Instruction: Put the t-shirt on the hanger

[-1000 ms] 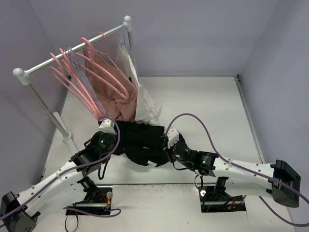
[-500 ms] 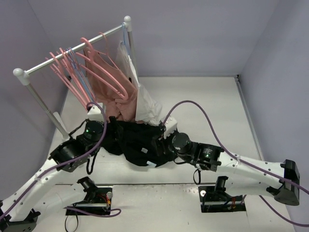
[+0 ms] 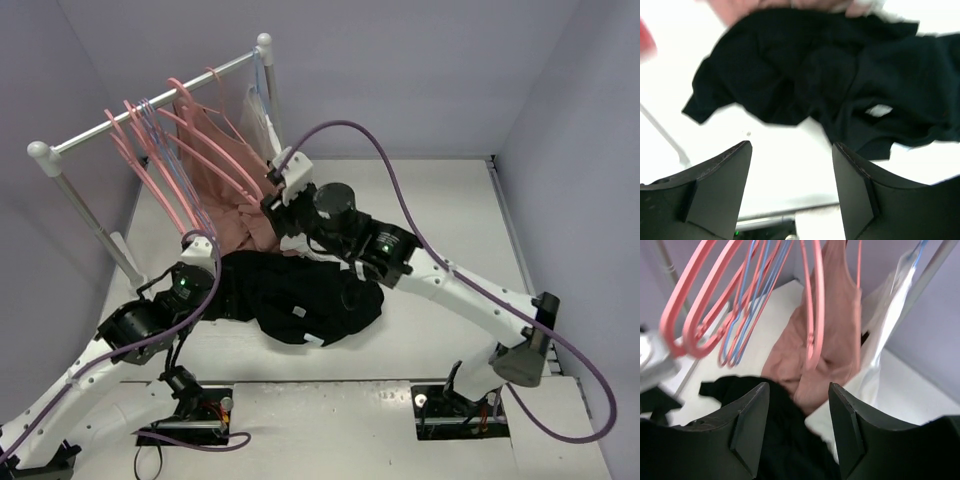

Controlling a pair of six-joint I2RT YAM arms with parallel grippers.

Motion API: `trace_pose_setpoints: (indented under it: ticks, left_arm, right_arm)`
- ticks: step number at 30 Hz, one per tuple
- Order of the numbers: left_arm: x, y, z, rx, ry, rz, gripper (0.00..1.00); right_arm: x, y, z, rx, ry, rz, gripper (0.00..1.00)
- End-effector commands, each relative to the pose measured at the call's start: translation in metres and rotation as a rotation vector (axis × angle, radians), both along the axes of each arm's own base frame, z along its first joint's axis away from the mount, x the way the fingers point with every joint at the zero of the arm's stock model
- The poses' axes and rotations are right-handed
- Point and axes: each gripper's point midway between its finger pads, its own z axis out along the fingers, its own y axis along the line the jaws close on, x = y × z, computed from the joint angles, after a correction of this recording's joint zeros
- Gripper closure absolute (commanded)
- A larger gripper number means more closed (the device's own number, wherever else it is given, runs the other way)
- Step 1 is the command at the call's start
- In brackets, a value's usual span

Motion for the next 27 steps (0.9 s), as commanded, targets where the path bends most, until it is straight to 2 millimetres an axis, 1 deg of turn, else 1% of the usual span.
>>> trace_pose_setpoints:
  ticks: [1, 2, 3, 4, 5, 6, 7, 8, 9, 12, 13, 16, 19, 22, 26, 27]
  left_arm:
    - [-0.015, 0.023, 0.011, -0.020, -0.012, 0.082, 0.39]
    - [-0.017, 0.027, 0.014, -0.028, -0.024, 0.093, 0.39]
    - [-0.018, 0.027, 0.013, -0.031, -0.021, 0.098, 0.39]
    - [-0.019, 0.028, 0.017, -0.050, -0.037, 0.096, 0.39]
    - [-0.020, 0.029, 0.019, -0.056, -0.044, 0.096, 0.39]
    - [-0.020, 0.030, 0.020, -0.058, -0.047, 0.096, 0.39]
    - [-0.020, 0.030, 0.020, -0.059, -0.050, 0.097, 0.39]
    - [-0.020, 0.030, 0.021, -0.059, -0.053, 0.098, 0.39]
    - [-0.020, 0.029, 0.021, -0.058, -0.049, 0.095, 0.39]
    - [-0.020, 0.025, 0.017, -0.055, -0.028, 0.083, 0.39]
    - [-0.020, 0.024, 0.016, -0.053, -0.022, 0.080, 0.39]
    - [-0.020, 0.022, 0.014, -0.061, -0.011, 0.078, 0.39]
    - [-0.022, 0.021, 0.013, -0.073, -0.006, 0.074, 0.39]
    - [-0.024, 0.021, 0.012, -0.082, -0.006, 0.071, 0.39]
    - [-0.025, 0.022, 0.009, -0.081, -0.005, 0.070, 0.39]
    - [-0.025, 0.022, 0.009, -0.079, -0.005, 0.070, 0.39]
  right_arm:
    - [0.026, 0.026, 0.039, 0.035, -0.107, 0.061, 0.57]
    - [0.030, 0.031, 0.039, 0.026, -0.119, 0.061, 0.57]
    - [0.035, 0.034, 0.031, -0.001, -0.122, 0.060, 0.57]
    - [0.043, 0.038, 0.041, 0.000, -0.152, 0.054, 0.52]
    - [0.052, 0.041, 0.037, -0.017, -0.163, 0.048, 0.48]
    - [0.057, 0.043, 0.039, -0.024, -0.174, 0.044, 0.45]
    - [0.062, 0.045, 0.045, -0.018, -0.190, 0.049, 0.43]
    - [0.073, 0.050, 0.045, -0.023, -0.201, 0.059, 0.38]
    - [0.083, 0.054, 0.037, -0.041, -0.202, 0.057, 0.37]
    - [0.094, 0.069, 0.037, -0.050, -0.233, 0.085, 0.34]
    - [0.097, 0.071, 0.038, -0.053, -0.241, 0.088, 0.34]
    - [0.111, 0.085, 0.030, -0.056, -0.247, 0.096, 0.34]
    - [0.123, 0.093, 0.022, -0.045, -0.234, 0.105, 0.35]
    - [0.127, 0.105, 0.014, -0.041, -0.228, 0.135, 0.41]
    - [0.129, 0.118, 0.009, -0.018, -0.217, 0.168, 0.54]
    - [0.128, 0.120, 0.013, -0.009, -0.221, 0.175, 0.57]
